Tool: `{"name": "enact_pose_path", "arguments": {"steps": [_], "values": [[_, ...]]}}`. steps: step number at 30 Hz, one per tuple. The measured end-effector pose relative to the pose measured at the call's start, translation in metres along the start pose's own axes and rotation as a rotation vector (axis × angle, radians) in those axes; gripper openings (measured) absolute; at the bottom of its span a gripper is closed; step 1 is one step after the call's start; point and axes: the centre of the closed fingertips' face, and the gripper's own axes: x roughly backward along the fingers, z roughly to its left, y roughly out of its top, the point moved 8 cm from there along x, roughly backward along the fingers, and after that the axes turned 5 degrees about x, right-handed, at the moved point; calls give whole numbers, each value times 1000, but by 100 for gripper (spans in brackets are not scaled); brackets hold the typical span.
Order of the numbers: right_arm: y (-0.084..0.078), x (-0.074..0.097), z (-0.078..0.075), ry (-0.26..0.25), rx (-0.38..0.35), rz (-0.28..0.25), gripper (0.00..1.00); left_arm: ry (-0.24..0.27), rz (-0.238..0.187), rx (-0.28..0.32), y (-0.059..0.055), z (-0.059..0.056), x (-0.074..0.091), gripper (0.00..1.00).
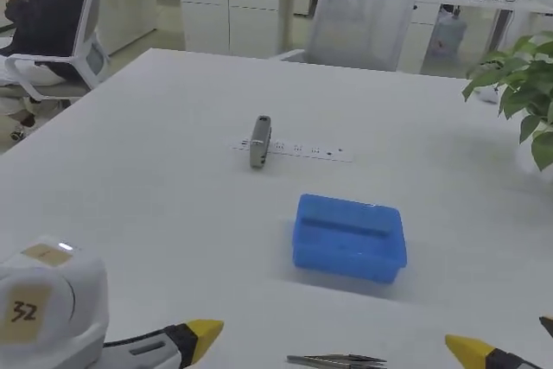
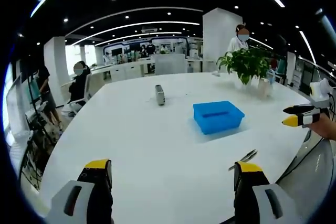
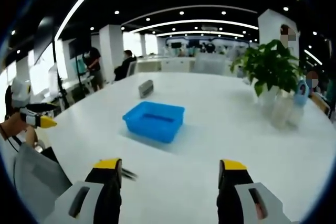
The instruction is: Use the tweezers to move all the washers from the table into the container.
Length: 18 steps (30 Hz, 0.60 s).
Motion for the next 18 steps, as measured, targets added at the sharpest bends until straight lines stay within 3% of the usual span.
{"name": "enact_pose_path", "arguments": {"steps": [5, 18], "values": [[0, 0, 0, -2, 2, 1, 73, 13, -22, 13, 1, 1, 2, 99], [-1, 1, -2, -9, -15, 0, 73, 20, -8, 15, -6, 0, 4, 99]]}}
